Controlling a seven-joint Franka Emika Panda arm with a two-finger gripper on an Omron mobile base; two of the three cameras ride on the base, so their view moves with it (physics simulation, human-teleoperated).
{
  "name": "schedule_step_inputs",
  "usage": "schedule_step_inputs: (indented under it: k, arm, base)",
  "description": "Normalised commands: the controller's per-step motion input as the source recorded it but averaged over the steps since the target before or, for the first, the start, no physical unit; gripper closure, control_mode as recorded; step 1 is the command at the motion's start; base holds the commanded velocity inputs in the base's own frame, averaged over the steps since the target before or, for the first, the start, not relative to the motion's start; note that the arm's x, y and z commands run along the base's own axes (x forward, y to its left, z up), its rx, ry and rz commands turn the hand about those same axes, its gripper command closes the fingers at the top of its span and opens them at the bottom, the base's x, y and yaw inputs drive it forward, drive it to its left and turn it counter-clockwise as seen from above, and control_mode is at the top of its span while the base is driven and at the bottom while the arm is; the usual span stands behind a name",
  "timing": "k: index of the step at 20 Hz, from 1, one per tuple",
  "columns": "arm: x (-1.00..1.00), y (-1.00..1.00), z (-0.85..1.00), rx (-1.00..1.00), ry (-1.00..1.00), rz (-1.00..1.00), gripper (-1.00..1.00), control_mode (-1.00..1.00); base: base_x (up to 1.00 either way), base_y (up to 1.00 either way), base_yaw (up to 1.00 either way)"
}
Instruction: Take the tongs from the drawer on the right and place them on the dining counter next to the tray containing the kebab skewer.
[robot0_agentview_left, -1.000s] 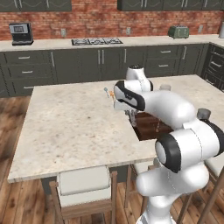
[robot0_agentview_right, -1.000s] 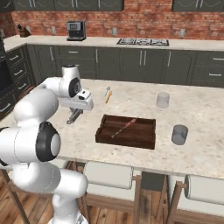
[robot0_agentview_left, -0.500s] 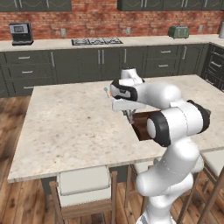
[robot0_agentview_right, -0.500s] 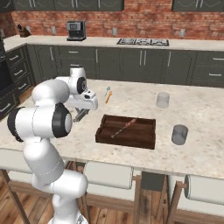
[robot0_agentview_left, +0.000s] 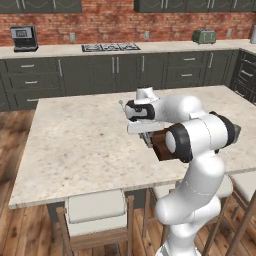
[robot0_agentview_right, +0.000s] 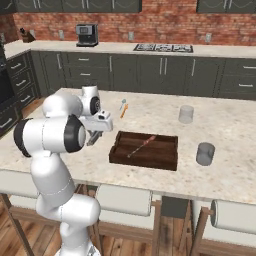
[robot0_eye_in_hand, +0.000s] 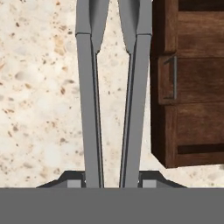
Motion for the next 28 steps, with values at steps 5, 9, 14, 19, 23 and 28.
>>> schedule_step_inputs:
  k: [5, 9, 14, 19, 23, 28]
  arm:
    - [0.0, -0.04, -0.31, 0.0, -0.15, 0.0, 1.0, -1.0]
    - [-0.01, -0.05, -0.33, 0.0, -0.15, 0.0, 1.0, -1.0]
    - [0.0, -0.01, -0.24, 0.0, -0.07, 0.0, 1.0, -1.0]
    - [0.0, 0.0, -0.14, 0.0, 0.0, 0.0, 1.0, -1.0]
    - [0.01, 0.0, -0.08, 0.0, 0.0, -0.01, 1.0, -1.0]
    - [0.01, 0.0, -0.08, 0.0, 0.0, 0.0, -1.0, -1.0]
  base:
    - [0.0, 0.0, 0.0]
    - [0.0, 0.0, 0.0]
    - [0.0, 0.0, 0.0]
    - [0.0, 0.0, 0.0]
    - [0.0, 0.0, 0.0]
    - [0.0, 0.0, 0.0]
